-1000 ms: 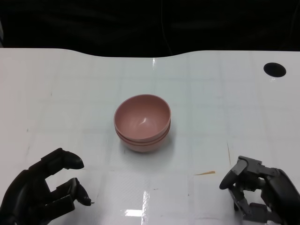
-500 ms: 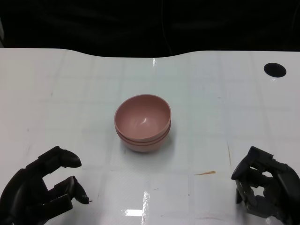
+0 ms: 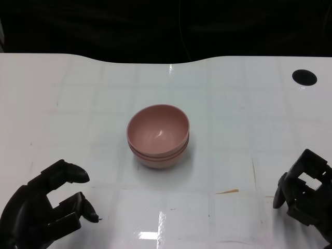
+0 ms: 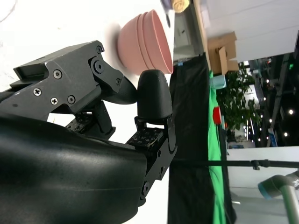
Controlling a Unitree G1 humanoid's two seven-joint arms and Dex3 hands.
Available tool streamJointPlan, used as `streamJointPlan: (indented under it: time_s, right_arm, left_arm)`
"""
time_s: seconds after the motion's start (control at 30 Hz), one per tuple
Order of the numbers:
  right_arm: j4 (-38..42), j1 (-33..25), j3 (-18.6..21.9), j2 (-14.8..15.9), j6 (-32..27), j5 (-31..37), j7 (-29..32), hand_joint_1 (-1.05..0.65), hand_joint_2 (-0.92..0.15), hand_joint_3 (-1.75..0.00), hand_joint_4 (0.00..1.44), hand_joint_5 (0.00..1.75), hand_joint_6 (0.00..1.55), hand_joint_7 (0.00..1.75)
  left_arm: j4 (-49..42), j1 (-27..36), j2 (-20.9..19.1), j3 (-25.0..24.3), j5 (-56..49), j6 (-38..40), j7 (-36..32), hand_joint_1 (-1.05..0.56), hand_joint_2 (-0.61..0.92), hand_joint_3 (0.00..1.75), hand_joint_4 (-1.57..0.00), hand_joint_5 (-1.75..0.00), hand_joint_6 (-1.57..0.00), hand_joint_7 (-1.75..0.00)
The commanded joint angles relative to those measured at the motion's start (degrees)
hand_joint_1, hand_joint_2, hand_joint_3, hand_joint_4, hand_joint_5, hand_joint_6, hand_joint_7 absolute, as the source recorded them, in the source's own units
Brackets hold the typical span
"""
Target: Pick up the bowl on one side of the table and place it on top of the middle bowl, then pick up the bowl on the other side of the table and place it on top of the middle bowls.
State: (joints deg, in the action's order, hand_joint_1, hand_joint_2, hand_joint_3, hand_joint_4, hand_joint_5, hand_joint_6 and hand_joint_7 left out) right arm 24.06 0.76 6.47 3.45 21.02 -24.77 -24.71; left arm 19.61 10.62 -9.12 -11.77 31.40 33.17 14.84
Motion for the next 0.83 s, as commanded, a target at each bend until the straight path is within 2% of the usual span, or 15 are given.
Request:
streamJointPlan:
  time_s: [0.03,0.17,0.3,0.5,0.6,0.83]
  right_arm:
    - [-0.13,0.49,1.85,-0.26,-3.69,-2.53,-1.77,-0.06,-0.67,-0.97,0.85,1.75,0.62,1.71]
    - [-1.44,0.51,2.93,-0.09,-8.38,-3.94,-2.76,-0.06,-0.67,-0.94,0.83,1.75,0.61,1.69]
    - [-1.51,0.79,4.2,-0.33,-10.66,-4.98,-4.17,-0.07,-0.71,-0.87,0.82,1.75,0.61,1.67]
    - [-0.87,0.96,5.11,-1.08,-10.6,-4.31,-4.99,-0.1,-0.75,-0.75,0.8,1.75,0.6,1.64]
    - [-1.15,0.76,5.15,-1.65,-10.25,-2.73,-3.59,-0.11,-0.74,-0.73,0.8,1.75,0.61,1.64]
    - [-0.94,0.89,5.45,-2.41,-9.94,-2.57,-4.66,-0.09,-0.73,-0.75,0.8,1.75,0.62,1.65]
  left_arm:
    - [-0.76,-0.2,0.14,-0.91,-0.03,-0.77,-0.7,0.21,0.92,1.29,-0.54,-1.75,-0.36,-1.75]
    - [-0.73,-0.55,0.71,-1.11,-0.14,-0.49,-1.67,0.21,0.92,1.29,-0.53,-1.75,-0.36,-1.75]
    - [-1.41,-0.71,0.89,-1.21,-0.08,-1.12,-1.16,0.2,0.92,1.29,-0.53,-1.75,-0.35,-1.75]
    - [-1.98,-1.02,0.94,-1.47,-0.14,-0.98,-1.37,0.19,0.92,1.28,-0.54,-1.75,-0.36,-1.75]
    - [-2.15,-1.19,0.8,-1.48,-0.44,-0.77,-1.68,0.18,0.92,1.27,-0.54,-1.75,-0.37,-1.75]
    - [-3.43,-1.41,0.35,-1.71,-0.25,-2.18,0.03,0.19,0.92,1.3,-0.54,-1.75,-0.37,-1.75]
